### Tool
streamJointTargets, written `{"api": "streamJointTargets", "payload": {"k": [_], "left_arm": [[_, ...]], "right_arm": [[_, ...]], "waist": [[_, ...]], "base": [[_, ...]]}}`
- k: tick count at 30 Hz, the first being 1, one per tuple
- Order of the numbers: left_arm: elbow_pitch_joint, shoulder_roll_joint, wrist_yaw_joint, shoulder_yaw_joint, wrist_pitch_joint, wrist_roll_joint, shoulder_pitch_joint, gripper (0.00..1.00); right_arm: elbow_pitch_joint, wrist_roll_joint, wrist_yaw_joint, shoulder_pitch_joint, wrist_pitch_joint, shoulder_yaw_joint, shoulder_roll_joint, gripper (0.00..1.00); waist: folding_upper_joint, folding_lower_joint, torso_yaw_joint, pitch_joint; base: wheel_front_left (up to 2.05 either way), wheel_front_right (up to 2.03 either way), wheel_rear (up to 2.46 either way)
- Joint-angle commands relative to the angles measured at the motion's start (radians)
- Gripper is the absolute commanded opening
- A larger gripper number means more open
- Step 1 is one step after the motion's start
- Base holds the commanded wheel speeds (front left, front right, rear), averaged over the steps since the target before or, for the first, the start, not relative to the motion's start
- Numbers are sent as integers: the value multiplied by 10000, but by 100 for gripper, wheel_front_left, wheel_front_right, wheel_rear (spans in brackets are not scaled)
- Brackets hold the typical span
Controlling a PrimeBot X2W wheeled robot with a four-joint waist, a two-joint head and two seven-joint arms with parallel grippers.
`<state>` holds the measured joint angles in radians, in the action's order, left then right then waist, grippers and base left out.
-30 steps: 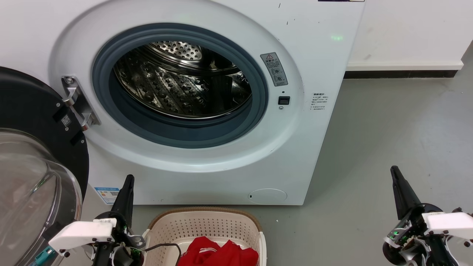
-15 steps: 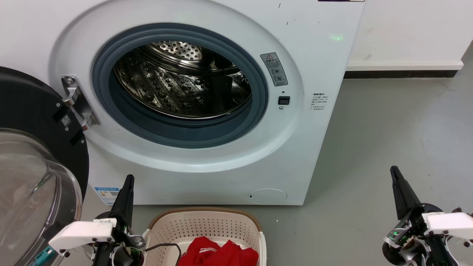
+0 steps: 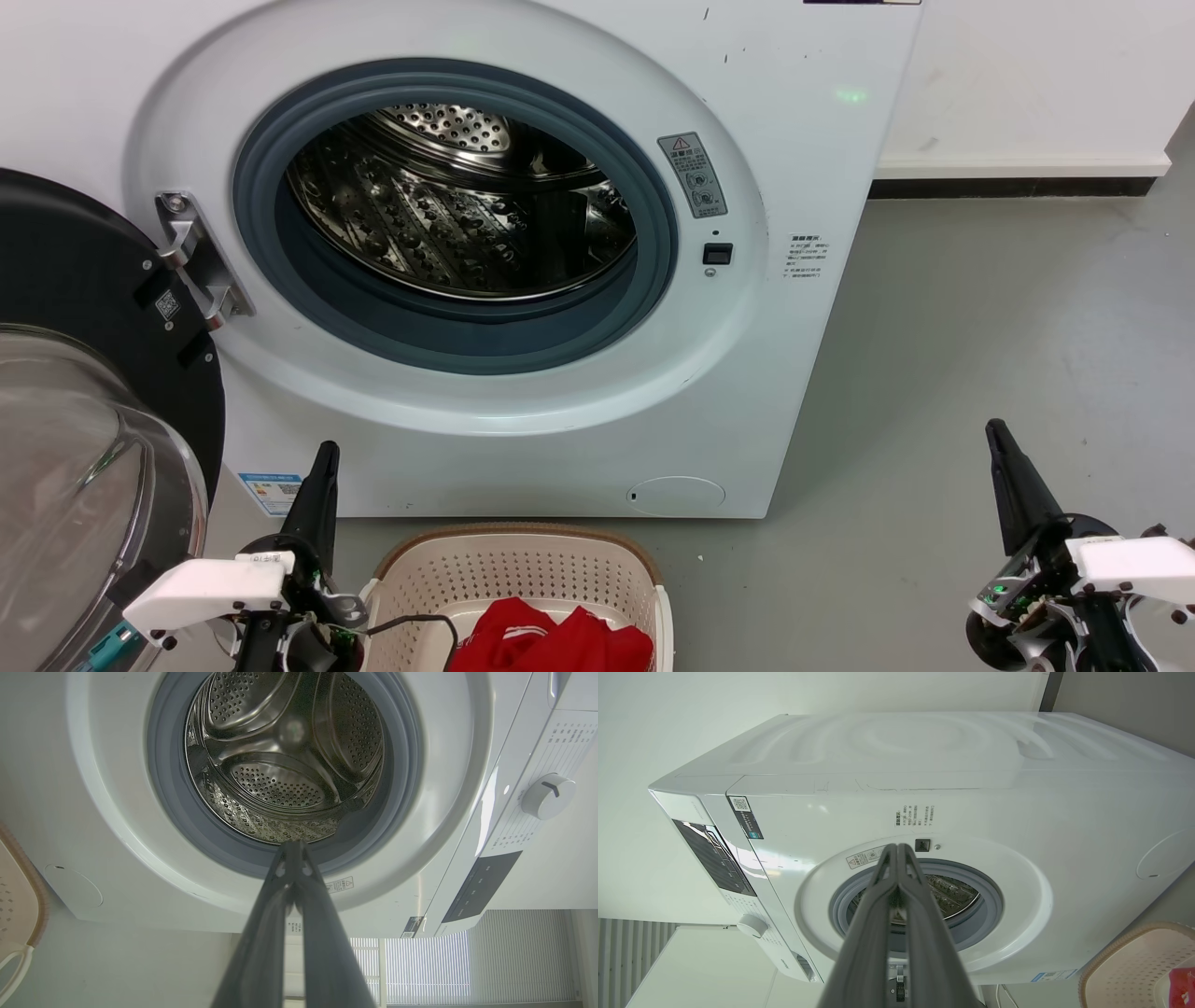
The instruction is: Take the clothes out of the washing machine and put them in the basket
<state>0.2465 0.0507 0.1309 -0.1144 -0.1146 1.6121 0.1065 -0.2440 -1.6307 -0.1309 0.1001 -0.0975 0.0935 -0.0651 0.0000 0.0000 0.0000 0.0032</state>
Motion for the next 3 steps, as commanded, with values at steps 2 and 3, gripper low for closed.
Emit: {"api": "streamJointTargets", "payload": {"k": [2,3], "left_arm": [[1,-22,23,-29,-19,11,53,0],[1,-22,23,-29,-19,11,53,0]], "right_arm": [[-23,30,3,135,-24,29,10,0],[-23,29,3,135,-26,31,12,0]], "waist": [[0,0,0,0],[0,0,0,0]], "base": [[0,0,0],[0,0,0]]}}
